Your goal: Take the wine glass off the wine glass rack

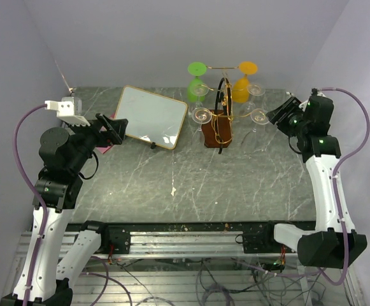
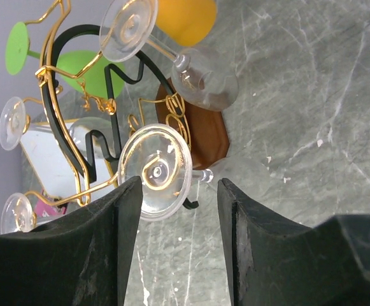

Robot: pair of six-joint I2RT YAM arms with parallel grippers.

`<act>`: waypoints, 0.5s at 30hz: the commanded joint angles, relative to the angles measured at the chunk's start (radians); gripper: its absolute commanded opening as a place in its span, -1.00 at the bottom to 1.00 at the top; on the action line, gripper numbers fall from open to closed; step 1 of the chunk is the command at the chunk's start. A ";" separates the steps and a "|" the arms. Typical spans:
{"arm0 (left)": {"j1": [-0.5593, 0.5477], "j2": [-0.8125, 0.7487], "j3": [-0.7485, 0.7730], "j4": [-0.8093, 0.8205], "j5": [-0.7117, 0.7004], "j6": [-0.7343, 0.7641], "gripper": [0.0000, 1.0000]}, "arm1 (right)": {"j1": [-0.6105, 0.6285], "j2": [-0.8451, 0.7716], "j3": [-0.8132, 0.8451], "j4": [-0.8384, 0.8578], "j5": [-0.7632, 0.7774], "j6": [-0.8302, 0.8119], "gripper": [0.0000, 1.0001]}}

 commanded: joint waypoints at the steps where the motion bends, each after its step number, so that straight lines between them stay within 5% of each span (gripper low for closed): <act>1: -0.007 0.002 0.006 0.019 0.028 -0.007 0.97 | -0.009 0.019 -0.024 0.053 -0.049 0.011 0.00; 15: -0.007 0.001 0.006 0.018 0.024 -0.007 0.97 | -0.009 0.077 -0.042 0.081 -0.092 0.011 -0.25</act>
